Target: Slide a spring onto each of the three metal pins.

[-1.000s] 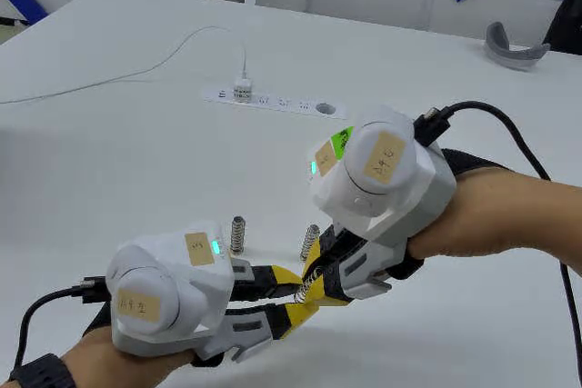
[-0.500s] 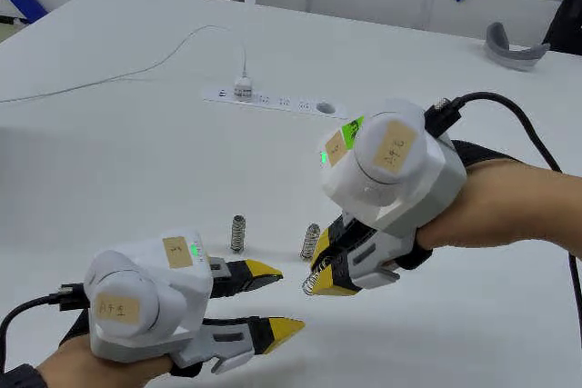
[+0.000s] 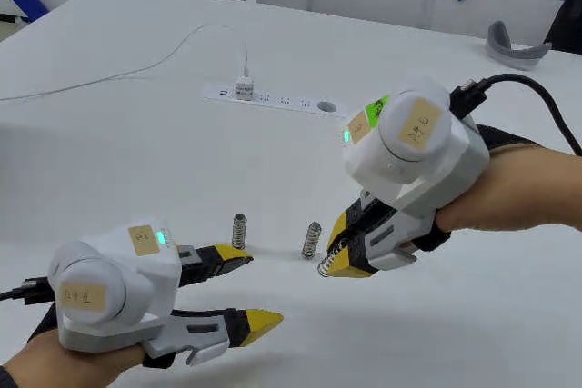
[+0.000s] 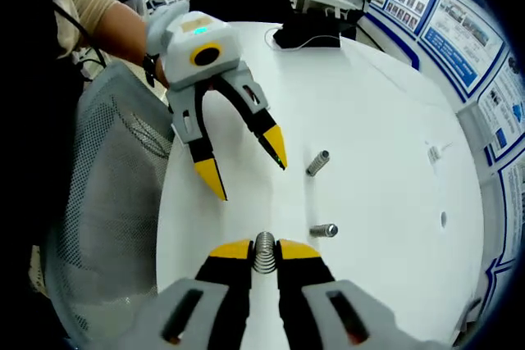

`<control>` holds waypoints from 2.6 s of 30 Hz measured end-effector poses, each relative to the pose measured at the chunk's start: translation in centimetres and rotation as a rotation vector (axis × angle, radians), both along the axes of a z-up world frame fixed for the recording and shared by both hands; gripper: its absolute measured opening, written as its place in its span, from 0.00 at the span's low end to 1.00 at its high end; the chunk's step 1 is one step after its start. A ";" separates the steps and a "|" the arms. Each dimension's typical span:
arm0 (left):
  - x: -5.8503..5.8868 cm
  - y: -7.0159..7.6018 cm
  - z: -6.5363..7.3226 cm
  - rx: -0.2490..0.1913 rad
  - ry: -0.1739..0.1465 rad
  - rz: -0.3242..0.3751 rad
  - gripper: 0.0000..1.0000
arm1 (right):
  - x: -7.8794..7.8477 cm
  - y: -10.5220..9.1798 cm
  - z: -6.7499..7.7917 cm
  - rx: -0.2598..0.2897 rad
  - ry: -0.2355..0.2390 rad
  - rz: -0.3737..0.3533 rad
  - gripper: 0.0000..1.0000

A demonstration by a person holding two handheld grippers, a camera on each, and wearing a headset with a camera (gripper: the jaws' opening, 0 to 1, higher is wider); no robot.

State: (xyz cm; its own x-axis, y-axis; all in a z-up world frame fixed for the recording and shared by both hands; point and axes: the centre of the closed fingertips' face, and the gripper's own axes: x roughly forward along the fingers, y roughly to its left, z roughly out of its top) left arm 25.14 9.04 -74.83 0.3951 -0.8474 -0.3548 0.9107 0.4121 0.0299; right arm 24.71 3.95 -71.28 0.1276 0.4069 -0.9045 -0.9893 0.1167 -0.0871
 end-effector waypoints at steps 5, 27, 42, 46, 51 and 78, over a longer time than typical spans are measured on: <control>0.4 0.8 -0.1 0.001 0.004 0.019 0.48 | 0.5 -0.7 0.4 0.000 -0.009 -0.021 0.13; 1.2 2.5 -1.0 0.010 0.032 0.067 0.60 | 2.7 -4.4 1.9 -0.047 -0.035 -0.096 0.13; 1.3 2.7 -1.1 0.014 0.036 0.079 0.65 | 4.6 -7.7 1.1 -0.112 -0.026 -0.157 0.13; 1.2 2.7 -1.2 0.018 0.041 0.079 0.66 | 5.0 -8.4 0.6 -0.132 -0.013 -0.171 0.13; 1.2 2.7 -1.2 0.018 0.043 0.081 0.68 | 5.4 -9.1 -0.1 -0.151 0.006 -0.187 0.13; 1.3 2.6 -1.6 0.019 0.053 0.089 0.68 | 6.2 -9.8 -2.2 -0.194 0.066 -0.197 0.13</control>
